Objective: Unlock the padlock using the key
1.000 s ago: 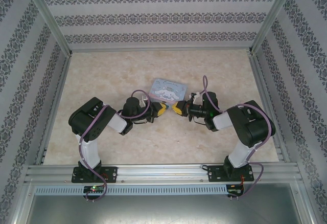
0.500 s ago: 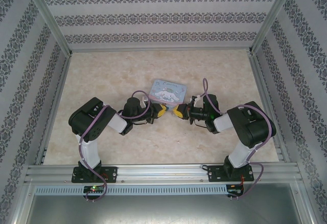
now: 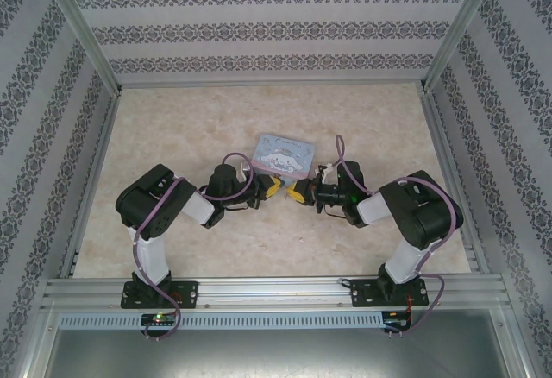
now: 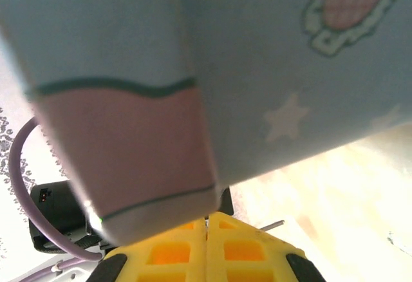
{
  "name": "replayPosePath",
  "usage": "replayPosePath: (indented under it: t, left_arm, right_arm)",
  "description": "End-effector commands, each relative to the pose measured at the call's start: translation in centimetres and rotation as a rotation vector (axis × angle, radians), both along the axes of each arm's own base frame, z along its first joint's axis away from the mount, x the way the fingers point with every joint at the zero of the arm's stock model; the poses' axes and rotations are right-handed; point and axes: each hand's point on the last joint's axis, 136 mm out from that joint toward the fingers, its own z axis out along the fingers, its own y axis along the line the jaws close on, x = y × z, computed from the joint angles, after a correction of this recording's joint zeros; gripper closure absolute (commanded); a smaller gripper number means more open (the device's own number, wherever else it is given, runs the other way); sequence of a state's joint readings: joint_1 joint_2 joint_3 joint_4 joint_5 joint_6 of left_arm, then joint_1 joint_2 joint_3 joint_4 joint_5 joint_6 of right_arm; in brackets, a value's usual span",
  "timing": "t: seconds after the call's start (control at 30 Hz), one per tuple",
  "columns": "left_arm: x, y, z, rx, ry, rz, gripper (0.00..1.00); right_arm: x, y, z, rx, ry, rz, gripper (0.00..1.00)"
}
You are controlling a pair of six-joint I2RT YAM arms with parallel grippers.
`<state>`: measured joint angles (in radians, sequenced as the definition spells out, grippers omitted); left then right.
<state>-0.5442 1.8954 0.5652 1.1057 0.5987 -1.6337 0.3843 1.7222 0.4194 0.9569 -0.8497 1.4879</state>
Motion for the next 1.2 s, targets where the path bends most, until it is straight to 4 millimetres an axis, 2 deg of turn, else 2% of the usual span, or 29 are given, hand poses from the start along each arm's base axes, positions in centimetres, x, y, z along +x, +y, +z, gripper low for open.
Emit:
replayPosePath:
  t: [0.0,0.53,1.17]
  left_arm:
    - [0.0,-0.8,2.7,-0.033,-0.087,-0.033,1.00]
    - [0.1,-0.9,2.6,-0.037,-0.082,-0.035,1.00]
    - [0.2,-1.1,3.0,-0.046,-0.088,-0.038,1.00]
  right_arm:
    - [0.4,0.1,-0.3,-0.013,-0.026,-0.007,1.00]
    - [1.4,-0.7,-0.5,-0.015,-0.018,-0.040,1.00]
    - [1.8,0.4,-0.1,-0.005,-0.026,-0.026,1.00]
